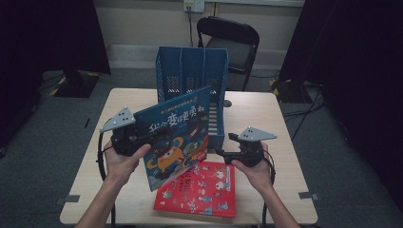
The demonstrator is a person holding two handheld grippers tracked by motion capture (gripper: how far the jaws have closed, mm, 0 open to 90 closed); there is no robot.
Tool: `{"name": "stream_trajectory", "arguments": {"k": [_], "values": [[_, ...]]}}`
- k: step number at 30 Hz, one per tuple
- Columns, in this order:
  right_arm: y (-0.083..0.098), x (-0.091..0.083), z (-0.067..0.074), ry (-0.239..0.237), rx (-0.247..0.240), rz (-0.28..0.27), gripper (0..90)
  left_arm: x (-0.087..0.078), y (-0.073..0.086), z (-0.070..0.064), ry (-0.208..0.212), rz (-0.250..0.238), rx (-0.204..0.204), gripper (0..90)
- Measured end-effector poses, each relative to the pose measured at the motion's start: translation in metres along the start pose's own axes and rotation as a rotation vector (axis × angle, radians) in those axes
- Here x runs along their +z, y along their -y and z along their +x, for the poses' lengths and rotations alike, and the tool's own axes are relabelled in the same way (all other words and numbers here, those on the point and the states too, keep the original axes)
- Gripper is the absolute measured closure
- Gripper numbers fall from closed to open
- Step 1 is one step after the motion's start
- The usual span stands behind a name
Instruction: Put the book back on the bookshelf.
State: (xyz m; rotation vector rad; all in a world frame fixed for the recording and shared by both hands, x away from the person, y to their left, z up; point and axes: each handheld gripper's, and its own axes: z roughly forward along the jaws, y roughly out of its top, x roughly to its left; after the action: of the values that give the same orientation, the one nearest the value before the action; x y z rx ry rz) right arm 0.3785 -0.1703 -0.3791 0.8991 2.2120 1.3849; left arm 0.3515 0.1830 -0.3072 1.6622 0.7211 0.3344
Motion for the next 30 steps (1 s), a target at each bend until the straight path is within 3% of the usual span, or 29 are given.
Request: {"name": "stream_trajectory", "arguments": {"k": [3,8,21,30], "values": [[0.0,0.0,0.0,-0.003,0.001,0.002,26.1,-0.002,-0.001,0.001,-0.013,-0.001,-0.013,83.5],[0.0,0.0,-0.002,-0.004,0.005,0.005,25.9,-0.008,-0.004,0.004,-0.026,0.001,0.005,83.5],[0.001,-0.001,-0.004,0.002,0.01,0.002,25.5,-0.021,-0.011,0.007,-0.086,-0.014,0.002,83.5],[0.001,0.005,-0.002,-0.007,0.004,0.018,25.4,-0.018,-0.02,0.004,-0.068,-0.024,0.003,83.6]]}}
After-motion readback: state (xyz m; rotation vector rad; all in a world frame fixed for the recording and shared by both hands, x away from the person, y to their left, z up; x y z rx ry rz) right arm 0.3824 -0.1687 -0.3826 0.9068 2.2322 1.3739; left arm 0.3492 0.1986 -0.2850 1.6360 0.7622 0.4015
